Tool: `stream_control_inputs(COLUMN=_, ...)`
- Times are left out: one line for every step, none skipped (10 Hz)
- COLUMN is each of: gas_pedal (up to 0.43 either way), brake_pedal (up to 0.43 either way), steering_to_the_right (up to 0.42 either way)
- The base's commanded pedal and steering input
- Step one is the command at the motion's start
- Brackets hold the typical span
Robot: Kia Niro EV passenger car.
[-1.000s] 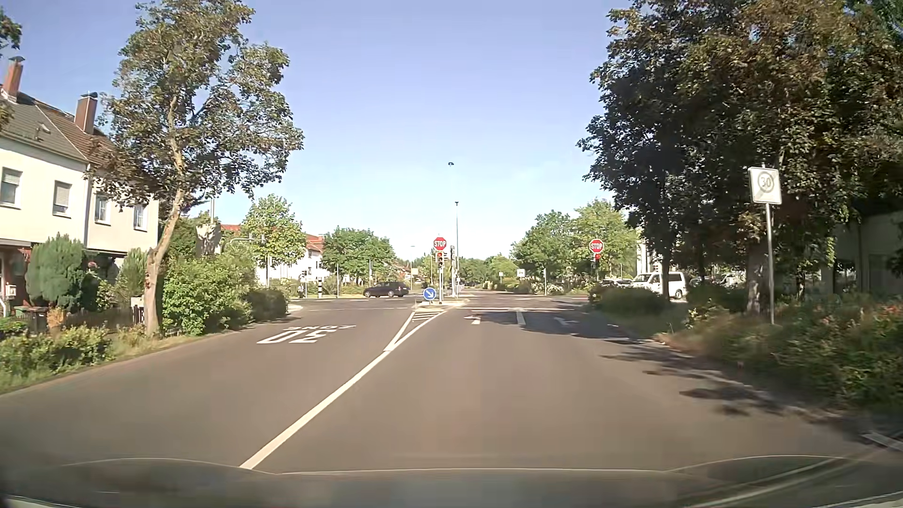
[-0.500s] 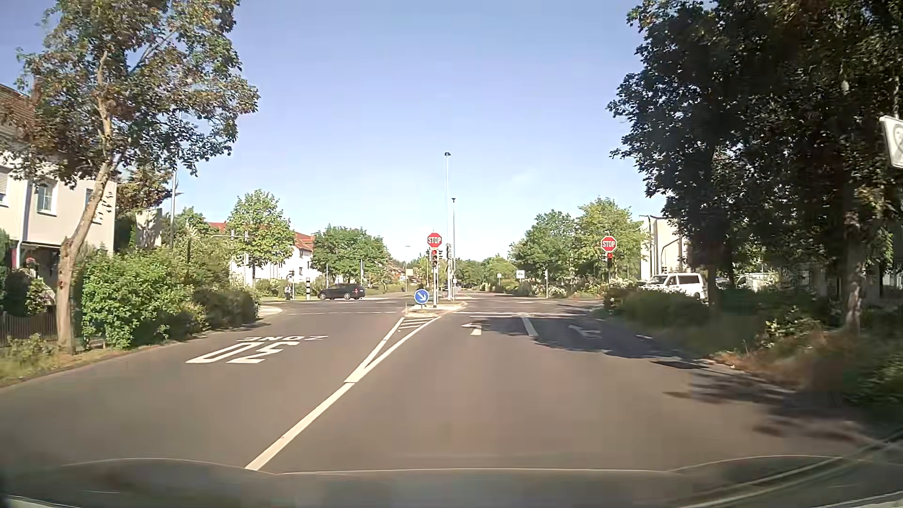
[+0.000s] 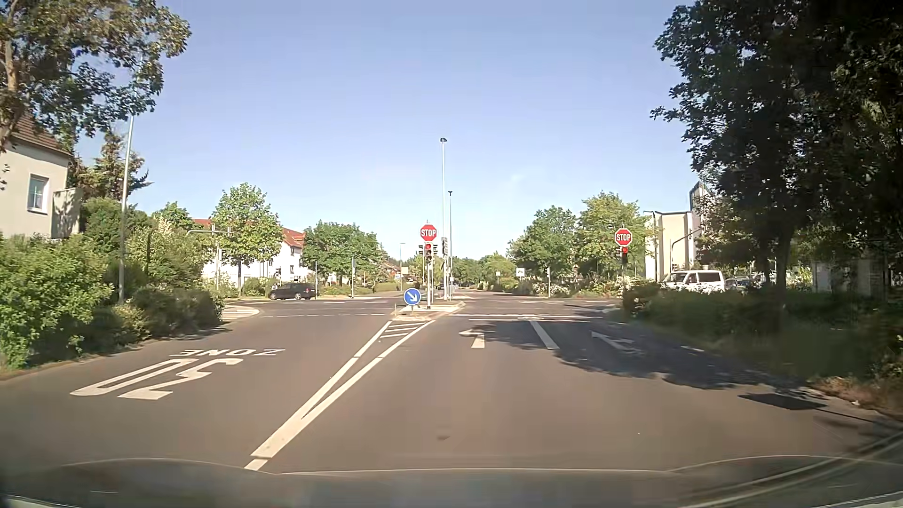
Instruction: Follow the waypoints while adhering to traffic rules and regulations
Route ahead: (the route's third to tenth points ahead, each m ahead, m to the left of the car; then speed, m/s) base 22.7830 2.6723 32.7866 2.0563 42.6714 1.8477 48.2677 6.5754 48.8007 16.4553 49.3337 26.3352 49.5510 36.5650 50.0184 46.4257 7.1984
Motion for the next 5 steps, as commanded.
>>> stream_control_inputs(gas_pedal=0.0, brake_pedal=0.146, steering_to_the_right=-0.002)
stream_control_inputs(gas_pedal=0.0, brake_pedal=0.146, steering_to_the_right=-0.004)
stream_control_inputs(gas_pedal=0.0, brake_pedal=0.152, steering_to_the_right=-0.004)
stream_control_inputs(gas_pedal=0.0, brake_pedal=0.159, steering_to_the_right=-0.004)
stream_control_inputs(gas_pedal=0.0, brake_pedal=0.165, steering_to_the_right=-0.004)
